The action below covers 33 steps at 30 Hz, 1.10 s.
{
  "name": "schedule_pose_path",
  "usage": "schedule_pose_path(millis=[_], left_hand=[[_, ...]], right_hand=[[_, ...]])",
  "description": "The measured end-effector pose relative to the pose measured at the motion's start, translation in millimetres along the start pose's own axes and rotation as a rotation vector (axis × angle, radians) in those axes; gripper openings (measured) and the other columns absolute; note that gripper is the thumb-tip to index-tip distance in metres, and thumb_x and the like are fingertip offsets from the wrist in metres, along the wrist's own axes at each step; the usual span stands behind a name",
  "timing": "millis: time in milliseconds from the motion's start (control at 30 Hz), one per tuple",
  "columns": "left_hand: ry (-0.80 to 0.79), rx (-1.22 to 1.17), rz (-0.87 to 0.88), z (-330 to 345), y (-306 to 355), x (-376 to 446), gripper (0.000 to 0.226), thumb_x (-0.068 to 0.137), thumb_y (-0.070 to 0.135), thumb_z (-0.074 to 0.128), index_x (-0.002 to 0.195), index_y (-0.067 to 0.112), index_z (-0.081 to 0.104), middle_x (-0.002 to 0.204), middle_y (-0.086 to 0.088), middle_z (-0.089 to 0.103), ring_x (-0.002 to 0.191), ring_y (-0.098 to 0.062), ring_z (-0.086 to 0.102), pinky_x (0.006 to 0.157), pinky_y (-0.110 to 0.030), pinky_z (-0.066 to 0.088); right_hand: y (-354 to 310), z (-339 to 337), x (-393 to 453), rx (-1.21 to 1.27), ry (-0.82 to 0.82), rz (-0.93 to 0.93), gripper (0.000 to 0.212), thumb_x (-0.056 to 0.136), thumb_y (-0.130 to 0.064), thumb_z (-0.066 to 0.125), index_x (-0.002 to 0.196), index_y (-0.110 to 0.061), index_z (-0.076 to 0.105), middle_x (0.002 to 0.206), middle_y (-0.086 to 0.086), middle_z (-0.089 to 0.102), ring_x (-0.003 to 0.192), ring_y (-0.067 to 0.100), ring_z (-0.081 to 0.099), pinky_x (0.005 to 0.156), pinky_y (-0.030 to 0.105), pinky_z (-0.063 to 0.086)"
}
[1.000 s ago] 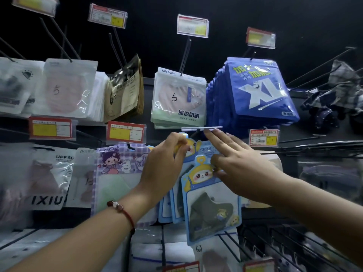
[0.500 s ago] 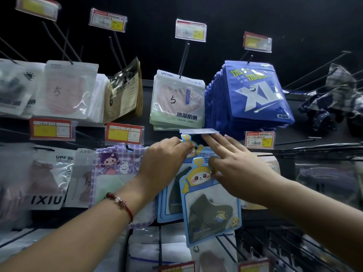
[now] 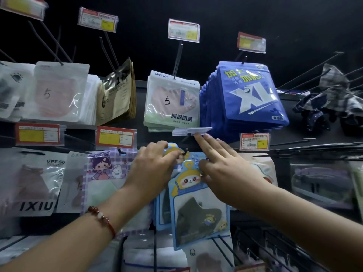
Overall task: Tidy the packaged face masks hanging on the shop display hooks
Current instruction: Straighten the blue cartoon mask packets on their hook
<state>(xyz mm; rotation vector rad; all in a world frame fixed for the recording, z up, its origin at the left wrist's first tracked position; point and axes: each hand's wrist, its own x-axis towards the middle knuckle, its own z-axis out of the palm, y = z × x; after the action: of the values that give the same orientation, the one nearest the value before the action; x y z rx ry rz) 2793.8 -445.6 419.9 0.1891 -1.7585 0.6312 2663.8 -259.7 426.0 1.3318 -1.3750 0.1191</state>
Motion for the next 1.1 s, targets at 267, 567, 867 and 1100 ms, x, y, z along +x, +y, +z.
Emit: schedule_pose_path(millis=[267, 567, 867, 1100], left_hand=[[0.026, -0.286, 0.022, -55.1, 19.1, -12.7, 0.038, 0.096, 0.040, 0.050, 0.113, 0.013, 0.070, 0.099, 0.000, 0.070, 0.090, -0.020, 0.063, 0.078, -0.038, 0.051], [-0.184, -0.572, -0.236, -59.0, 27.9, -18.3, 0.057, 0.096, 0.039, 0.061, 0.141, 0.054, 0.029, 0.100, 0.018, 0.065, 0.094, 0.003, 0.060, 0.070, -0.009, 0.045], [-0.101, -0.508, -0.187, -38.5, 12.7, -12.4, 0.039, 0.098, 0.031, 0.060, 0.137, 0.036, 0.057, 0.127, 0.013, 0.066, 0.112, -0.008, 0.061, 0.090, -0.030, 0.051], [-0.086, -0.480, -0.203, -22.1, 10.3, 0.2, 0.038, 0.101, 0.033, 0.055, 0.139, 0.035, 0.056, 0.098, 0.016, 0.060, 0.088, -0.008, 0.059, 0.069, -0.027, 0.044]], right_hand=[[-1.9, -4.5, -1.0, 0.022, -0.009, 0.036, 0.013, 0.086, -0.029, 0.063, 0.092, -0.017, 0.062, 0.158, 0.021, 0.024, 0.147, 0.038, 0.022, 0.118, 0.050, 0.023], [-6.6, -13.5, 7.8, 0.086, 0.043, 0.110, 0.026, 0.086, -0.033, 0.066, 0.103, -0.013, 0.063, 0.152, 0.019, 0.039, 0.141, 0.037, 0.036, 0.113, 0.047, 0.032], [-6.9, -16.2, 9.6, 0.062, 0.009, 0.142, 0.050, 0.082, -0.035, 0.069, 0.127, -0.016, 0.058, 0.152, 0.014, 0.040, 0.140, 0.034, 0.037, 0.113, 0.044, 0.029], [-6.4, -19.4, 8.7, 0.041, -0.014, 0.150, 0.052, 0.080, -0.034, 0.071, 0.127, -0.016, 0.059, 0.152, 0.013, 0.041, 0.140, 0.035, 0.038, 0.112, 0.042, 0.026]])
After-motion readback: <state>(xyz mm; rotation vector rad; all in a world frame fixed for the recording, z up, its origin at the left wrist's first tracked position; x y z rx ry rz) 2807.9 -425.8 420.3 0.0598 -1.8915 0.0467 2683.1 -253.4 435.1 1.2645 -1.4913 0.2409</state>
